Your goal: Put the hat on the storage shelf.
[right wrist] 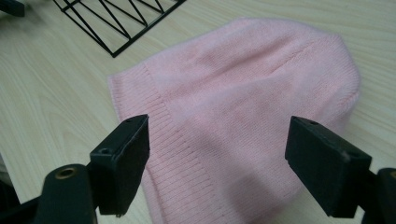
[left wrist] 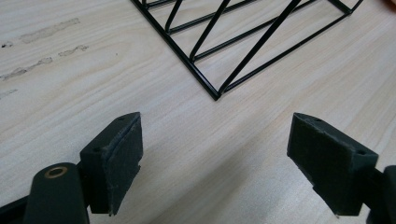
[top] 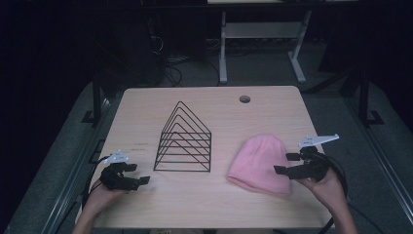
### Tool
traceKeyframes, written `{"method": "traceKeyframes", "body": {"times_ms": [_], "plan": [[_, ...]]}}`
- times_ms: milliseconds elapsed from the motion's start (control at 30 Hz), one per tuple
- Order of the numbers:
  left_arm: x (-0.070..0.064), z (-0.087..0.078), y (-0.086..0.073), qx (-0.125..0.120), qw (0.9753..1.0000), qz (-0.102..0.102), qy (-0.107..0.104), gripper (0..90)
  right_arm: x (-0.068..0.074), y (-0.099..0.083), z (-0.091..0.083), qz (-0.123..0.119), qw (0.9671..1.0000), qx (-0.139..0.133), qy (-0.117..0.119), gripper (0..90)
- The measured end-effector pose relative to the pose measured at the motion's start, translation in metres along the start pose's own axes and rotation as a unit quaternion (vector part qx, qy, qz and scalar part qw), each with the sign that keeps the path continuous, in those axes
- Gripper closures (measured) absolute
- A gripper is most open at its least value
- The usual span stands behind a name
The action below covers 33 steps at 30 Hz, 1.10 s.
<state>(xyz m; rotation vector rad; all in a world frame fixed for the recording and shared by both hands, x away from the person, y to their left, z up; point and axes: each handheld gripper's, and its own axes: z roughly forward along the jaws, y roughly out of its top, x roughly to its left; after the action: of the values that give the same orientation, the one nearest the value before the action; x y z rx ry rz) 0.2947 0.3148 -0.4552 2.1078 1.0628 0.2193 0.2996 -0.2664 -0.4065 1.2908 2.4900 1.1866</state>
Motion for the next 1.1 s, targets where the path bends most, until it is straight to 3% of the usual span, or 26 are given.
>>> {"method": "traceKeyframes", "body": {"times_ms": [367, 533, 1100], "plan": [[0.001, -0.001, 0.000, -0.001, 1.0000, -0.004, 0.000, 18.4, -0.013, 0.024, 0.008, -0.003, 0.9998, 0.021, -0.003, 21.6], [0.001, -0.001, 0.000, 0.000, 1.0000, -0.006, -0.004, 18.4, -0.027, 0.037, 0.017, 0.006, 0.9994, 0.033, -0.003, 21.6], [0.001, 0.001, -0.001, 0.009, 0.9999, -0.001, -0.005, 18.4, -0.052, 0.053, 0.037, 0.024, 0.9986, 0.044, -0.019, 21.7]]}}
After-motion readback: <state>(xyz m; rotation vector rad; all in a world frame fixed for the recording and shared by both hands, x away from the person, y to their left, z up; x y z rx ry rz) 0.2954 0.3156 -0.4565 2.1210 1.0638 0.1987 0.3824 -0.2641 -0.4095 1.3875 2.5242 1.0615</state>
